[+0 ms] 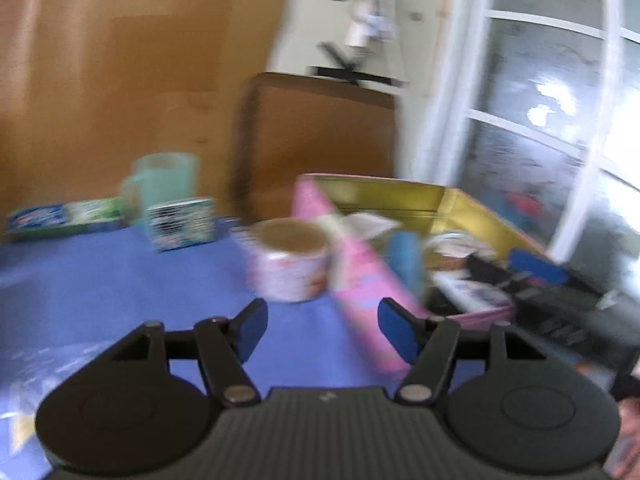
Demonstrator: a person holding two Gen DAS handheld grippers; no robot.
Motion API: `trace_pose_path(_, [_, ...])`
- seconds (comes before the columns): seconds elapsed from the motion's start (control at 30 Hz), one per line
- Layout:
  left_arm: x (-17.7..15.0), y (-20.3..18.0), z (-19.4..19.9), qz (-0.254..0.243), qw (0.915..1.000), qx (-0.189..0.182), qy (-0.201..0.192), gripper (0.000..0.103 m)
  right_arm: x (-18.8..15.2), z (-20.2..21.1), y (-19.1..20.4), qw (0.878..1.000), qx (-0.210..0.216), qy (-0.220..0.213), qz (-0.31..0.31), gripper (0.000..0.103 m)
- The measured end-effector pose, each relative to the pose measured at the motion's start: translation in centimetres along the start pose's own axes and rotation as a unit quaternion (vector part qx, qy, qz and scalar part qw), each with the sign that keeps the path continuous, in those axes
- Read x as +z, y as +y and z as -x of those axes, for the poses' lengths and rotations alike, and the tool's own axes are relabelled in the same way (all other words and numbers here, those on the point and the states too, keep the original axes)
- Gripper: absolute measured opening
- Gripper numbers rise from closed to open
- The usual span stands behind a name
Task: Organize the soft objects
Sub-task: 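Carry the pink cloth with the left tool and drop it into the pink tin, then reach the right tool to the green patterned tissue pack and grasp it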
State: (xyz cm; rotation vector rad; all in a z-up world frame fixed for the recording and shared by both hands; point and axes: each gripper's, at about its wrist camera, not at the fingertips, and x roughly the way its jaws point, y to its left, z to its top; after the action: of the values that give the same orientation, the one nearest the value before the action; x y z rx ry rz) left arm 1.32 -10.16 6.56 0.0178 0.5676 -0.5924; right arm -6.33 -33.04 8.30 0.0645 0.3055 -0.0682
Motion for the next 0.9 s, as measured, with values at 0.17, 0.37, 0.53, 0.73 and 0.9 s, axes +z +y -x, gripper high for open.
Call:
trace_pose_path(0.17, [-1.4,6.6,1.4,0.021,0.9953,0.094,-0.014,0.063,2.8,-4.4,5.3,0.992,0.117,0.051,-0.008,0.068])
trace_pose_path(0.37, [-3.4,12.9,1.3,0.108,0.9862,0.126,-0.007,0.063,6.2,-17.1,10.9,0.978,0.138,0.147,-0.06,0.072])
trace_pose_path(0.53, [-3.1,14.3,1.3,0.133,0.9857,0.101,-0.022,0.066,6.6,-27.0,13.6,0.969,0.085,0.215,-0.085,0.071])
trace_pose_path(0.73, [-3.0,13.5,0.9,0.109,0.9896,0.091,-0.019,0.068,5.0,-30.8,13.7,0.959,0.066,0.245,-0.122,0.07])
trace_pose_path(0.9, [-3.0,13.3,0.5,0.103,0.9901,0.093,-0.017,0.068,3.7,-30.6,14.6,0.95,0.098,0.275,-0.109,0.067])
